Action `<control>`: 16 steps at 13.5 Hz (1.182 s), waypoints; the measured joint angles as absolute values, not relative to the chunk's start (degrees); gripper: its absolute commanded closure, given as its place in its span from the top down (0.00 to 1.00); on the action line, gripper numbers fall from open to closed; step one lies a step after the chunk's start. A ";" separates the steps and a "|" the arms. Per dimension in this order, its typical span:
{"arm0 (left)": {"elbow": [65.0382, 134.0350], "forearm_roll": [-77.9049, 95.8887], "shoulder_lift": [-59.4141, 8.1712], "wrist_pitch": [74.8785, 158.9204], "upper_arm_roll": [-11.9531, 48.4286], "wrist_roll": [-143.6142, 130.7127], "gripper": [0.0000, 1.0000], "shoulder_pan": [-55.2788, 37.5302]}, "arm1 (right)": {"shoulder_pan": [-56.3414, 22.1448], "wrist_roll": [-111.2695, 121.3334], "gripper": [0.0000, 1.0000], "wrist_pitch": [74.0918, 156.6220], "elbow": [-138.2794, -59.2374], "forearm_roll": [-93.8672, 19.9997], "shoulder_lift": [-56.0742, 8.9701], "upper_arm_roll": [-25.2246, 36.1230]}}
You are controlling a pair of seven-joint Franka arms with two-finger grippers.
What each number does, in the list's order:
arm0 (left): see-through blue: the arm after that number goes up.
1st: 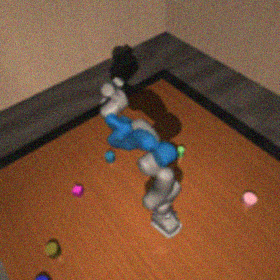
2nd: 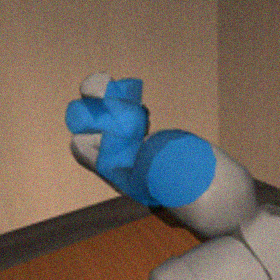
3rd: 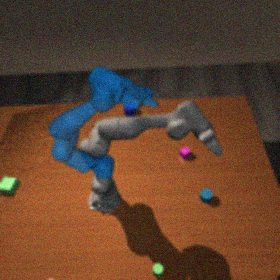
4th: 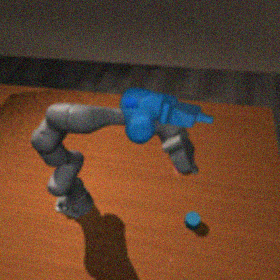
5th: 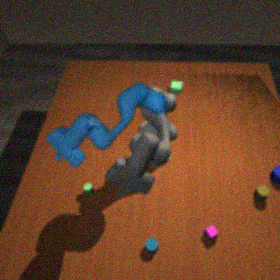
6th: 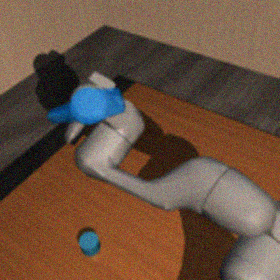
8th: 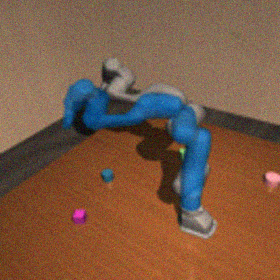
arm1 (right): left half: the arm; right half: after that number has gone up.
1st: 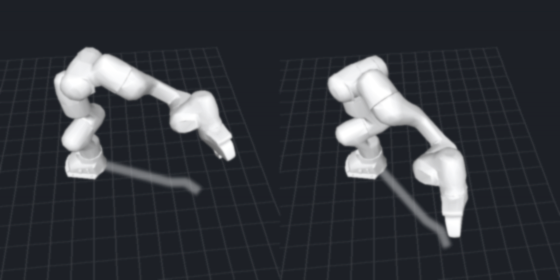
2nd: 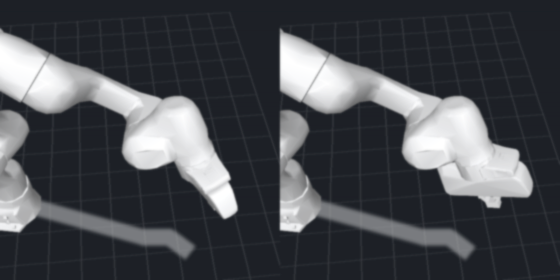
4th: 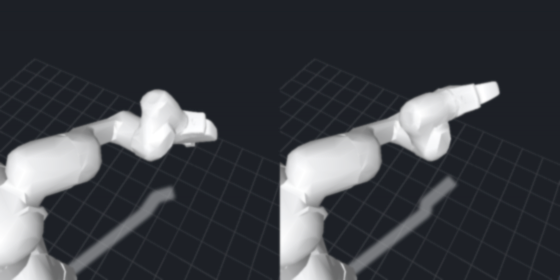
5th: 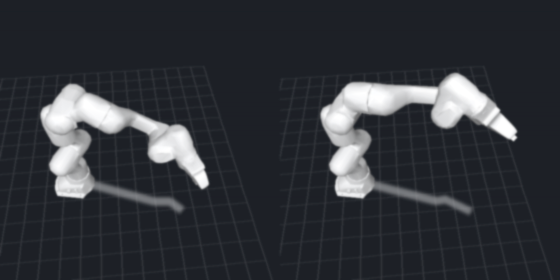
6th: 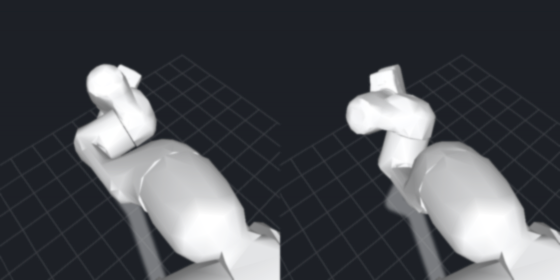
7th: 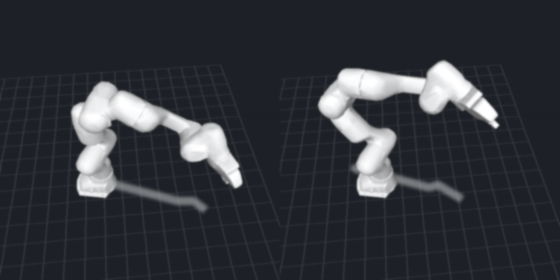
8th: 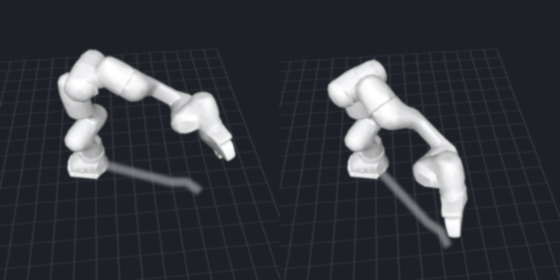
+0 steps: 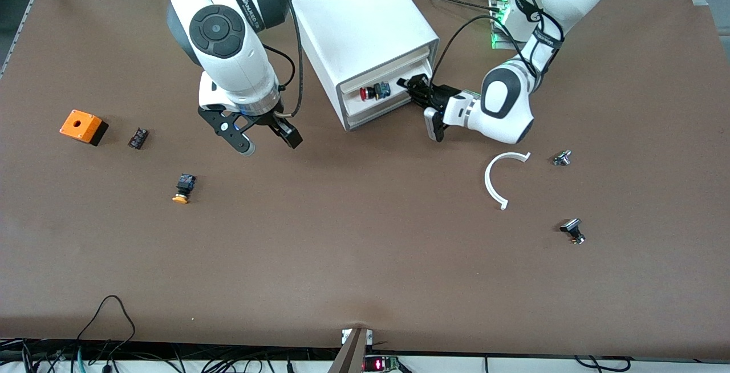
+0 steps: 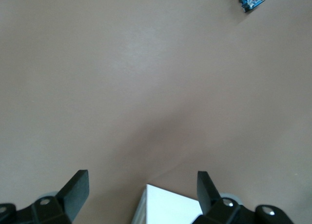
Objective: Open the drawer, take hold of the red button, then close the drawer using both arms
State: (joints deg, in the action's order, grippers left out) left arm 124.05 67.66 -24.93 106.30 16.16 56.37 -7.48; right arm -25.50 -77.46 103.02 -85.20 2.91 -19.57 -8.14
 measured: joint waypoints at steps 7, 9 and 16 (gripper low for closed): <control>113.76 62.45 -31.50 104.19 15.73 56.35 0.31 -0.77 | -32.22 -95.90 0.98 103.80 -69.94 2.91 -30.50 -8.17; 113.40 62.42 -31.66 104.89 15.72 56.36 1.00 -0.70 | -34.11 -99.13 0.98 106.45 -67.08 2.91 -33.40 -8.17; 108.07 57.18 -29.96 100.51 15.64 46.30 1.00 0.34 | -41.60 -106.86 0.98 111.91 -65.86 2.62 -40.18 -8.20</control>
